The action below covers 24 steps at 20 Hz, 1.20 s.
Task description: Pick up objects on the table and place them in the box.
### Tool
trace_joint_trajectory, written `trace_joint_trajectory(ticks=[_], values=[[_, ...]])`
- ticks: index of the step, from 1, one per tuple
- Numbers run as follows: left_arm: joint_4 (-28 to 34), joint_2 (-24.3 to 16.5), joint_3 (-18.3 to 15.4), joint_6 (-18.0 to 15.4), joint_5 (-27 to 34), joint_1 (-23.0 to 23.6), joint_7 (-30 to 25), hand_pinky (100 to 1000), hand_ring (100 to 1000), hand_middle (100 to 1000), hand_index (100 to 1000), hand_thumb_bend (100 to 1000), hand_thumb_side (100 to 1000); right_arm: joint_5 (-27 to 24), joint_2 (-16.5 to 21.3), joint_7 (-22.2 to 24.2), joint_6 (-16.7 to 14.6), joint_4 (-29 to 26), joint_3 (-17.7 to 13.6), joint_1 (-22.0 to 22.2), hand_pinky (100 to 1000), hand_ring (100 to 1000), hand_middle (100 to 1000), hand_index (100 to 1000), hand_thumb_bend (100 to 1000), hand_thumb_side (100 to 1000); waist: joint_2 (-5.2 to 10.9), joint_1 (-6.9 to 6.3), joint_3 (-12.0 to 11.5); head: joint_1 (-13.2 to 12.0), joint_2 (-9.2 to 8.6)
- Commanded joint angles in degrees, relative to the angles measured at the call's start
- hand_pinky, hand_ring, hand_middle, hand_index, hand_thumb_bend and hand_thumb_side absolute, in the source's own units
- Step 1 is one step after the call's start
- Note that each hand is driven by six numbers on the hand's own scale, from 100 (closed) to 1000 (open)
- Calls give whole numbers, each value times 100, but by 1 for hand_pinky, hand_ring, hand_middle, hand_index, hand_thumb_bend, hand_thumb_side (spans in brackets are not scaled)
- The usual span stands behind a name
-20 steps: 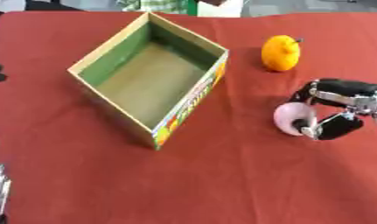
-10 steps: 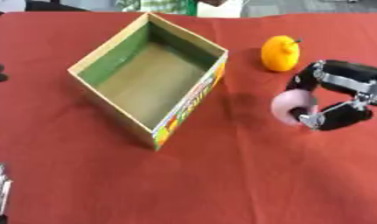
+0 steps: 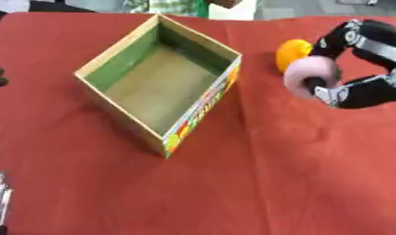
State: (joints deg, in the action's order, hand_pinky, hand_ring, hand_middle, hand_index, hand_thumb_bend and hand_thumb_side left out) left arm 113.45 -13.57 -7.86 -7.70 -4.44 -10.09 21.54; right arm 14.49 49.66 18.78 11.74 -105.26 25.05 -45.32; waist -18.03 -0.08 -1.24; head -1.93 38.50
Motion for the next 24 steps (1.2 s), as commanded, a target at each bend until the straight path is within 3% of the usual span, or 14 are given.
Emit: trace_joint_trajectory(ticks=[1,5,12,17,24], values=[[114,-62,25,-2,30,-34,-30,574,580,629,731,100,656,-105,15,-52,37,-6,-90,-374,668,615,407,633,100,239,127,21,-15,36,-27],[114,-75,52,-3,43,-41,-61,575,581,630,731,100,655,-118,-482,46,6,491,11,-1078,674,619,410,641,100,250,139,33,-58,114,-17],[114,-211,172,-35,96,-137,-155,575,582,633,733,100,644,209,-1804,169,-309,1913,61,-2030,682,617,406,648,100,269,123,19,-137,351,-24],[114,-311,279,-85,173,-297,-253,575,583,634,734,100,639,564,-2580,127,-593,2943,-107,-2327,685,615,403,650,100,272,79,24,-249,558,-86],[114,-333,363,-137,265,-454,-337,575,583,634,734,100,638,1206,-3340,-57,-1001,4074,-371,-2468,688,620,410,655,100,250,4,44,-422,696,-163]])
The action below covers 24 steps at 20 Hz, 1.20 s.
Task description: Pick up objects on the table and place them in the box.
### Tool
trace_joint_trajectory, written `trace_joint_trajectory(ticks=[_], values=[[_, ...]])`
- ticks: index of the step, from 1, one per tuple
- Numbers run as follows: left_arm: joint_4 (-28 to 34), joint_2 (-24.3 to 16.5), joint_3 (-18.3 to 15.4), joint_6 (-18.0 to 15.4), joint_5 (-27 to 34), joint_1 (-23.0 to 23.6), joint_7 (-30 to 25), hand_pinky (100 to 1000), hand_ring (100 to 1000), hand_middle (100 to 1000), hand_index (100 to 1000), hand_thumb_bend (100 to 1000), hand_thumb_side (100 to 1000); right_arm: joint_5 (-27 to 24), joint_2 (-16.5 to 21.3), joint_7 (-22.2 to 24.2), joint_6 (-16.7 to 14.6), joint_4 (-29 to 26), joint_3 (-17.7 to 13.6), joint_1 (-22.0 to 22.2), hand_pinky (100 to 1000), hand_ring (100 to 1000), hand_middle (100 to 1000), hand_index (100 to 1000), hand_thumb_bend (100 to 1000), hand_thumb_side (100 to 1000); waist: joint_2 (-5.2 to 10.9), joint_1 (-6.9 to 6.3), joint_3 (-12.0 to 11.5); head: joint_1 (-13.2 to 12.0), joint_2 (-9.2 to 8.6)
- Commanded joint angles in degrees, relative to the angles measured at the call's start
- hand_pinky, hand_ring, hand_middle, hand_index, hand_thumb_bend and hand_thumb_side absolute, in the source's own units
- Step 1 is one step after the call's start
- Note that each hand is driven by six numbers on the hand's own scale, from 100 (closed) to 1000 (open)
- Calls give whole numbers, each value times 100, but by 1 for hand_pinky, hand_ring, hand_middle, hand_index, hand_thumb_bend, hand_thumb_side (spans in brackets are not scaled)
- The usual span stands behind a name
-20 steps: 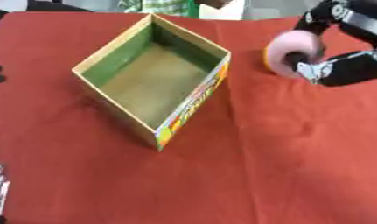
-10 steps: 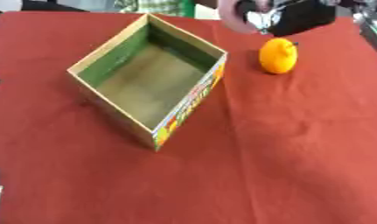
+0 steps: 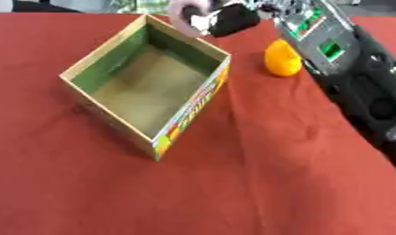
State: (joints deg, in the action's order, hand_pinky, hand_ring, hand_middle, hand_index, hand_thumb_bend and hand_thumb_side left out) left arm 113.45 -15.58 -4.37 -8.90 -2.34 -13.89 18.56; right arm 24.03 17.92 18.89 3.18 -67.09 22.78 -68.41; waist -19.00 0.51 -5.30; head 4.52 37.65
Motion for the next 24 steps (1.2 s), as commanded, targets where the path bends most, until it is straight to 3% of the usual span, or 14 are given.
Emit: trace_joint_trajectory(ticks=[1,12,16,19,23,24], values=[[114,-128,18,-21,64,-82,-42,575,583,634,734,100,639,386,-261,-119,-208,380,-174,-150,687,620,410,654,100,247,96,-15,-27,62,-77],[114,-69,48,-23,114,-122,-76,575,582,634,733,100,641,1808,-1146,-590,-558,1573,-505,208,709,670,477,712,100,181,52,-49,-65,135,-112],[114,-53,47,-18,119,-113,-76,575,582,634,733,100,642,2318,-1310,-581,-518,1786,-589,303,735,717,543,764,100,241,49,-56,-61,132,-119],[114,-47,51,-13,120,-111,-83,575,582,634,732,100,642,2506,-1354,-408,-515,1813,-590,327,774,767,623,832,100,376,50,-55,-55,122,-116],[114,-37,55,-4,123,-97,-92,575,582,634,732,100,644,2552,-1332,-203,-451,1678,-603,277,856,889,818,959,112,688,55,-50,-46,111,-103],[114,-33,56,0,124,-93,-94,575,582,634,732,100,645,2536,-1315,-177,-427,1622,-604,253,881,921,853,987,288,768,57,-48,-43,111,-101]])
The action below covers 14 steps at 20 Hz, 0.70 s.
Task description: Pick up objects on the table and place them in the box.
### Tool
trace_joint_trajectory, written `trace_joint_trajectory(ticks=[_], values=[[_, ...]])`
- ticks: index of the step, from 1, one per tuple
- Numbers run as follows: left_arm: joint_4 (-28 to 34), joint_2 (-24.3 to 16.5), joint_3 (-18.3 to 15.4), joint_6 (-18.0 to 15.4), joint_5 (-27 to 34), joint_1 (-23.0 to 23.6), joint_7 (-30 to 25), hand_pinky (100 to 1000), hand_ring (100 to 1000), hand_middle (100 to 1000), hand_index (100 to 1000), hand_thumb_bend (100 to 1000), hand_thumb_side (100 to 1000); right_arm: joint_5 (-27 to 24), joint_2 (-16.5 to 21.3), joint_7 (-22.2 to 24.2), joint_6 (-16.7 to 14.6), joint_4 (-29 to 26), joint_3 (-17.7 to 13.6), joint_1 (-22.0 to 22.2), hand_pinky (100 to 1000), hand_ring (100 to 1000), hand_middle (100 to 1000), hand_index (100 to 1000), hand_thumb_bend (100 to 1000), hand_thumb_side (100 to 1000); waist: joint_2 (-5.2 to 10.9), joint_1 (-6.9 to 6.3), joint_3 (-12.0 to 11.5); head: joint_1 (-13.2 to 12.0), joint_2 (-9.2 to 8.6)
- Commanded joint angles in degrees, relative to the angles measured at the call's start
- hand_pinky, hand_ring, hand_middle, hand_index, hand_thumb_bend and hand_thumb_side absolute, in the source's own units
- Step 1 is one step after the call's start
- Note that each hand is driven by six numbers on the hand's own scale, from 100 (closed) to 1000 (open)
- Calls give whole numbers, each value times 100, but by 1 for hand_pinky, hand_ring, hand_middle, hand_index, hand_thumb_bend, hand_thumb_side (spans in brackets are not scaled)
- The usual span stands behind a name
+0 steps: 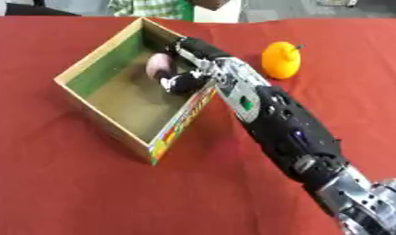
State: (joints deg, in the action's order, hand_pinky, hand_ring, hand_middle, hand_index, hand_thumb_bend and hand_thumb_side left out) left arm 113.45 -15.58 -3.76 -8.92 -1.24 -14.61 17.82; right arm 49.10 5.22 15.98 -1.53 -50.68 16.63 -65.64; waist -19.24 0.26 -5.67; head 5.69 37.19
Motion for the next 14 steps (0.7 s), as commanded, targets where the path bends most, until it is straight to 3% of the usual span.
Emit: trace_joint_trajectory(ticks=[1,3,4,5,6,14], values=[[114,-31,-5,4,14,-18,-21,575,582,634,732,100,645,-12,-16,132,64,-86,4,-55,895,941,870,1000,415,807,84,-22,-4,-7,-55],[114,-30,-8,6,12,-7,-20,575,582,634,732,100,645,-136,82,167,113,-249,-13,-124,921,971,893,1000,533,831,93,-21,2,-20,-45],[114,-30,-11,7,11,0,-17,575,582,634,732,100,645,-235,139,188,146,-333,-35,-155,921,971,893,1000,533,831,97,-20,6,-27,-40],[114,-29,-14,11,11,12,-13,575,582,634,732,100,646,-359,203,210,186,-416,-70,-190,932,975,895,1000,522,885,104,-18,17,-37,-33],[114,-28,-15,14,12,22,-11,575,582,634,732,100,646,-497,270,235,230,-499,-107,-226,933,976,895,1000,571,841,109,-15,27,-48,-28],[114,-28,-25,29,-3,80,-5,575,582,634,731,100,647,-1508,840,472,551,-1138,-354,-413,948,971,884,1000,577,833,160,-21,117,-120,22]])
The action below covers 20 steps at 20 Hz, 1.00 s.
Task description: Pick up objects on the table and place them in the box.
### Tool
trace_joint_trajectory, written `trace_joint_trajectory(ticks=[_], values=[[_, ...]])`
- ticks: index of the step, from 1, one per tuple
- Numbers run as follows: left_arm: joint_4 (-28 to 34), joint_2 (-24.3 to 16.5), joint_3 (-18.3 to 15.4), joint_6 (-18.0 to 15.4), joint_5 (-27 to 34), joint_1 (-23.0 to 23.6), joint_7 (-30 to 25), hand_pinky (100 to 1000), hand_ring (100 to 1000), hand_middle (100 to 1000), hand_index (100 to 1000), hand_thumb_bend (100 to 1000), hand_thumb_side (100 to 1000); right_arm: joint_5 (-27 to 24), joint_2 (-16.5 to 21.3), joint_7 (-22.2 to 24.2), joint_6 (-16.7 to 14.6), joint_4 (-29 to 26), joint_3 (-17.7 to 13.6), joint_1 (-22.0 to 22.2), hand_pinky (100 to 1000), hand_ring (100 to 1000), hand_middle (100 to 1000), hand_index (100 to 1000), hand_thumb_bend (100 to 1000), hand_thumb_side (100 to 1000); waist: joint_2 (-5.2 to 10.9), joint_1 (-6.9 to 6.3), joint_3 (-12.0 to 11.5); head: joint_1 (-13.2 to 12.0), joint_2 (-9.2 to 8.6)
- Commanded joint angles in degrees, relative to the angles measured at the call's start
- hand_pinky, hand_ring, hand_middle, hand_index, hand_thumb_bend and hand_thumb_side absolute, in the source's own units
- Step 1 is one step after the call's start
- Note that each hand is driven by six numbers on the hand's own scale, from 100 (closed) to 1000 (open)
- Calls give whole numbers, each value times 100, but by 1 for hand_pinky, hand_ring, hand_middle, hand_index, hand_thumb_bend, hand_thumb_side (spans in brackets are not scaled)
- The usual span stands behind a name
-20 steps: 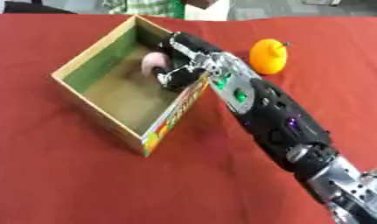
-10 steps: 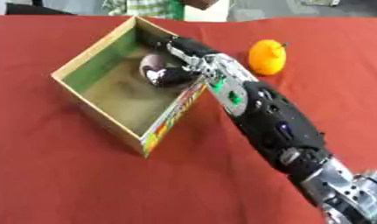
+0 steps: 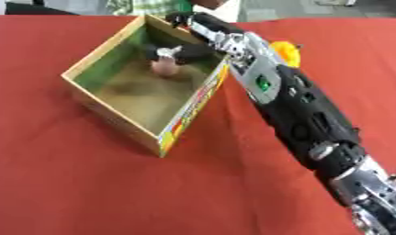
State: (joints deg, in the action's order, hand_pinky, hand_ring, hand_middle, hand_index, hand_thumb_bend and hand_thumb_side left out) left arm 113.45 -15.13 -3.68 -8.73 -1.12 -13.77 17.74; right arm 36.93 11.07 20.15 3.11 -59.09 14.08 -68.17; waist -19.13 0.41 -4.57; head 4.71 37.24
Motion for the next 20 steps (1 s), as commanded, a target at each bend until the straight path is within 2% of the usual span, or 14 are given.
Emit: trace_joint_trajectory(ticks=[1,8,11,16,20], values=[[114,-70,-36,12,-17,7,6,575,582,634,731,100,647,-407,320,79,132,-373,-123,-158,948,965,878,1000,565,835,153,-39,22,-30,23],[114,-64,-55,22,-33,37,22,575,582,635,730,100,646,-1594,807,294,655,-769,-388,-22,948,943,855,1000,531,838,159,-74,100,-42,18],[114,-66,-62,21,-41,49,33,575,583,635,730,100,645,-1877,1087,275,801,-852,-452,59,947,946,856,1000,520,828,162,-87,128,-66,19],[114,-70,-64,23,-50,55,26,576,583,636,730,100,645,-1447,1524,154,635,-729,-492,272,965,969,882,1000,552,810,167,-107,164,-106,14],[114,-69,-69,26,-56,56,25,576,583,636,730,100,646,-1023,1781,348,352,-626,-508,469,982,986,897,1000,602,795,168,-111,198,-148,25]])
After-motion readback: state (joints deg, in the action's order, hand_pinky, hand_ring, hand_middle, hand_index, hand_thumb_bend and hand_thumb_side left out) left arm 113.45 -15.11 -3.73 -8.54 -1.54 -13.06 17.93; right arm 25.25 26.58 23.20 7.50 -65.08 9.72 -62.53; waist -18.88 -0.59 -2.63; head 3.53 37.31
